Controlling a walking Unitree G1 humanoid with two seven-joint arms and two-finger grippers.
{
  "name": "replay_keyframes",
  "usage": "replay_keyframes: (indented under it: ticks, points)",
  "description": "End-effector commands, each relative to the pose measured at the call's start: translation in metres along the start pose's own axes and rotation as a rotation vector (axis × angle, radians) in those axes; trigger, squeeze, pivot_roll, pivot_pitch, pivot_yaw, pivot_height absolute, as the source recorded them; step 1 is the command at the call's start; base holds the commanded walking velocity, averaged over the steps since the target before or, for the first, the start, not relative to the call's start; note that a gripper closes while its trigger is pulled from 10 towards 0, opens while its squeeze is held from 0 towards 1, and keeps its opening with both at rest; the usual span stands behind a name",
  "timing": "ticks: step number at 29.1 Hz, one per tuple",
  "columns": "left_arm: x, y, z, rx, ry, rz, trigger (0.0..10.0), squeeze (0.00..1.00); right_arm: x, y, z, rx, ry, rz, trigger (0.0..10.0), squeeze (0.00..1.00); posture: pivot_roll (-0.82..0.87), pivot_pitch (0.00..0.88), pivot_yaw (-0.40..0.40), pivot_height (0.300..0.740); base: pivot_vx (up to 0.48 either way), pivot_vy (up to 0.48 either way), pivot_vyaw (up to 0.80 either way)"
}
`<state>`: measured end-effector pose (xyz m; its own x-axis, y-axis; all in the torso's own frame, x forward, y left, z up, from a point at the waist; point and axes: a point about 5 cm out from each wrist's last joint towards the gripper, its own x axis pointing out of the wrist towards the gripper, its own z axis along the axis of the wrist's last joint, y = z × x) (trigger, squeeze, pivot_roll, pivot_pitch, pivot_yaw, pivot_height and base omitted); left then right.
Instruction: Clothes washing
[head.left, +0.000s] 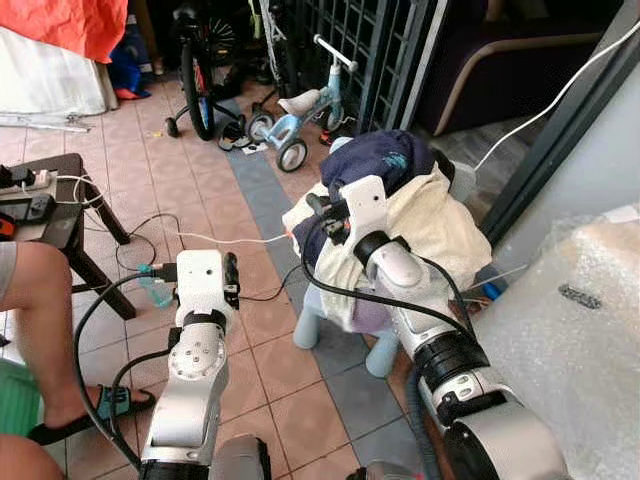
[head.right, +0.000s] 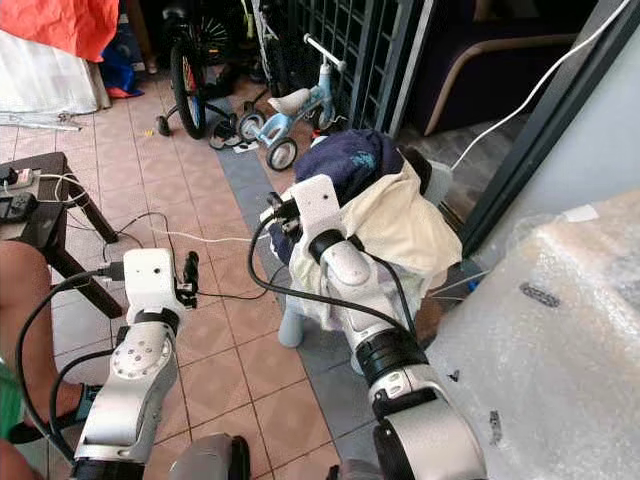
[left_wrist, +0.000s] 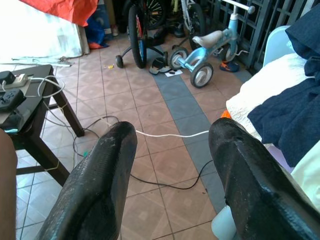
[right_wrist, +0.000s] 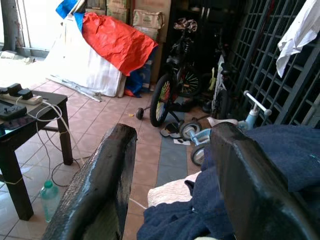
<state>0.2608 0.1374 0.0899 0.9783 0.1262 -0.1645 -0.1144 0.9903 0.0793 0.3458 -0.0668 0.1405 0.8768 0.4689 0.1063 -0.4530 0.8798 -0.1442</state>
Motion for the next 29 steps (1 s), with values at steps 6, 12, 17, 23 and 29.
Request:
replay_keyframes:
  ticks: [6,12,17,23,29]
  points:
    - [-0.002,0.004,0.007,-0.027,-0.027,-0.019,10.0,0.00,-0.022,-0.023,0.001,-0.100,0.000,-0.041,10.0,1.00,0.04,0.091,-0.010,0.740,0.000,0.000,0.00]
    - [-0.002,0.006,0.011,-0.025,-0.053,-0.036,10.0,0.00,-0.050,-0.057,-0.023,-0.166,0.130,-0.160,10.0,1.00,0.04,0.092,-0.002,0.740,0.040,0.000,0.00]
    - [-0.004,0.007,0.011,-0.027,-0.054,-0.049,10.0,0.00,-0.070,-0.078,-0.031,-0.180,0.191,-0.229,10.0,1.00,0.03,0.092,0.013,0.740,0.294,0.000,0.00]
    - [-0.008,0.005,0.010,-0.019,-0.056,-0.075,10.0,0.00,-0.075,-0.081,-0.036,-0.201,0.239,-0.240,10.0,1.00,0.04,0.091,0.019,0.740,0.361,0.000,0.00]
    - [-0.008,0.007,0.011,-0.015,-0.055,-0.075,10.0,0.00,-0.074,-0.078,-0.039,-0.153,0.258,-0.252,10.0,1.00,0.05,0.089,0.018,0.740,0.411,0.000,0.00]
